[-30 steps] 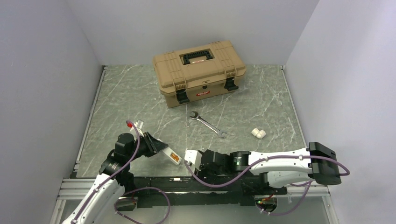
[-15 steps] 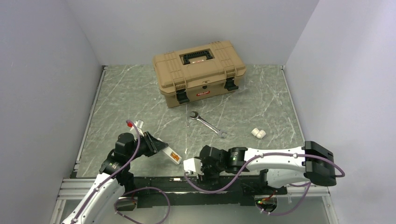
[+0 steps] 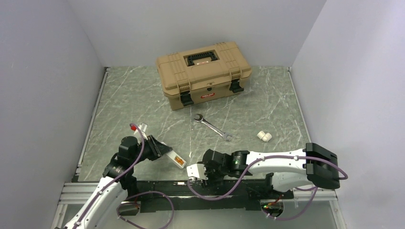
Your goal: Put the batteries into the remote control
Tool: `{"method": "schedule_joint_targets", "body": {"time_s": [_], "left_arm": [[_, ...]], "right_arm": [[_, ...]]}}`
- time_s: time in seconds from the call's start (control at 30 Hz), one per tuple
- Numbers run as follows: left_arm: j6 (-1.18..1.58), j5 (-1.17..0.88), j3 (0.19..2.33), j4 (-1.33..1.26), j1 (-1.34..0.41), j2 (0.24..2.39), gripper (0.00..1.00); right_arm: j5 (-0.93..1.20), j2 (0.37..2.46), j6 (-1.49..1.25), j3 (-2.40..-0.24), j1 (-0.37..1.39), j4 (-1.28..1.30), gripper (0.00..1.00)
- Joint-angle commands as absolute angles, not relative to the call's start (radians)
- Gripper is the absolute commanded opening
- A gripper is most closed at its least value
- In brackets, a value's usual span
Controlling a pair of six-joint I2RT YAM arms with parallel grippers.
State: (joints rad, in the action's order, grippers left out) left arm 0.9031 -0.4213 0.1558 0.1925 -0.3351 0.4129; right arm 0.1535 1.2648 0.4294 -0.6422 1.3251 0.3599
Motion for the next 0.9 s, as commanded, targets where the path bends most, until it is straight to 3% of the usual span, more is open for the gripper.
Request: {"method": "schedule_joint_targets", "body": {"time_s": [0.0, 0.87], "left_arm": [[0.904, -0.448, 0.158, 0.123, -0.326, 0.419, 0.0], [0.865, -0.513, 0.152, 0.149, -0.244, 0.399, 0.0]], "right_arm": [[0.151, 1.293, 0.465, -0.663, 1.323, 0.345, 0.59], [0.174, 1.515, 0.453, -0.793, 1.338, 0.44, 0.5]]}}
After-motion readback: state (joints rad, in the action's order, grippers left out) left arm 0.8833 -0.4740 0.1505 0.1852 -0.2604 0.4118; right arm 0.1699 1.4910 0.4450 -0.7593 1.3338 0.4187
